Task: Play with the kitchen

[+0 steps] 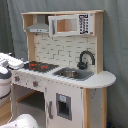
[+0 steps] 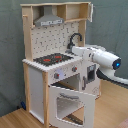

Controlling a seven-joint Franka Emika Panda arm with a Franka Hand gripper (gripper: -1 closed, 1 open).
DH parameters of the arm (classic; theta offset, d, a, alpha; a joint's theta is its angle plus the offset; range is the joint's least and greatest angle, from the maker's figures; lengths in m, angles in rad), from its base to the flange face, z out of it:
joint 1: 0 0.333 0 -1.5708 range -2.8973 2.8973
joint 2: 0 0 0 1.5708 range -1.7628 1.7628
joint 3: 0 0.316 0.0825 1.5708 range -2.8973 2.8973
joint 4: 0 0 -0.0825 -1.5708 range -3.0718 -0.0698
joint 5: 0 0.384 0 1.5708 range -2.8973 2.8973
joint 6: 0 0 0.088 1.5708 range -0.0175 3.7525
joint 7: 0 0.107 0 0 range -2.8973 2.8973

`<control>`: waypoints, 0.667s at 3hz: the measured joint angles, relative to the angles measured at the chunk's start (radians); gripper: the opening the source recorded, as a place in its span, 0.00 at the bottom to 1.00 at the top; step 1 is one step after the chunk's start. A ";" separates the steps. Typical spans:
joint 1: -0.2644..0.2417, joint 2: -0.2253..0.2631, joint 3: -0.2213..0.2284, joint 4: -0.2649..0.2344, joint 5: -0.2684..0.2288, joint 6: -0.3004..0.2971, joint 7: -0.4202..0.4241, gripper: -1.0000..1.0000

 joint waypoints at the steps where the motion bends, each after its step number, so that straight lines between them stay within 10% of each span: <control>1: 0.014 0.000 0.031 -0.064 0.000 0.073 -0.005 1.00; 2: 0.028 0.000 0.077 -0.124 0.000 0.150 -0.005 1.00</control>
